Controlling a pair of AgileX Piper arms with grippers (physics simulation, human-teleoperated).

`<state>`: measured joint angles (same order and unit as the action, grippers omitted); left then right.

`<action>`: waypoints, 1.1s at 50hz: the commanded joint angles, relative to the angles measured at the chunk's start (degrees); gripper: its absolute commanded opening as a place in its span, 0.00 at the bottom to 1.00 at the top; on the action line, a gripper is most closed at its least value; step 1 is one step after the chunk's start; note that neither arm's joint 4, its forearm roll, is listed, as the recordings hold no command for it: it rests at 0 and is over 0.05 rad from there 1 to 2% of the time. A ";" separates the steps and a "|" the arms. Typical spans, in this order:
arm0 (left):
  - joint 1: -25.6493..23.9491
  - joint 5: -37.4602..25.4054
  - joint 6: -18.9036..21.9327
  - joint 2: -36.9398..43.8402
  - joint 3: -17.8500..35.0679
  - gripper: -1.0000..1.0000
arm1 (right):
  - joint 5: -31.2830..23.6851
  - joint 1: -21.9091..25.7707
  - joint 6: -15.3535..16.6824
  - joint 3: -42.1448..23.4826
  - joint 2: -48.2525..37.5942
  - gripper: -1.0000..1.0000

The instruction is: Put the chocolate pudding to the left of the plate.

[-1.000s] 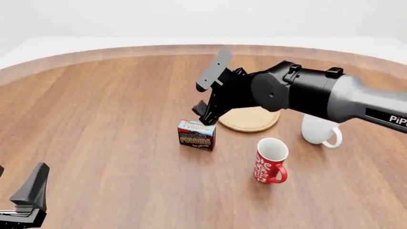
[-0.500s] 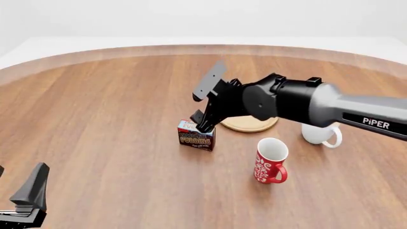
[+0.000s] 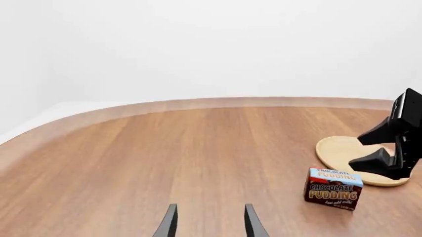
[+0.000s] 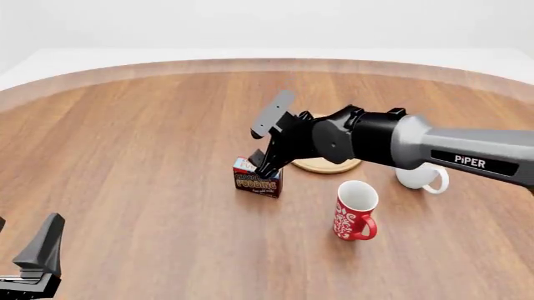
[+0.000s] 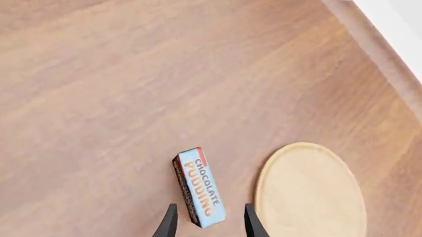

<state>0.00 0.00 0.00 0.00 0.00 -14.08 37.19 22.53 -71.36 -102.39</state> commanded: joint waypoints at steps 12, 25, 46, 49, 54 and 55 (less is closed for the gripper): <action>0.00 0.00 0.00 0.00 0.00 1.00 | 1.97 -0.36 -0.94 0.26 -2.49 1.00; 0.00 0.00 0.00 0.00 0.00 1.00 | 4.23 -1.13 -2.03 -0.10 -6.35 1.00; 0.00 0.00 0.00 0.00 0.00 1.00 | 5.13 -1.18 -2.54 -0.26 -7.87 1.00; 0.00 0.00 0.00 0.00 0.00 1.00 | 5.49 -0.96 -2.98 -0.07 -8.26 1.00; 0.00 0.00 0.00 0.00 0.00 1.00 | 6.20 -0.92 -3.27 0.64 -9.07 1.00; 0.00 0.00 0.00 0.00 0.00 1.00 | 6.20 -0.92 -3.27 0.64 -9.07 1.00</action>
<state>0.00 0.00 0.00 0.00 0.00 -8.79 36.16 19.80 -71.22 -110.23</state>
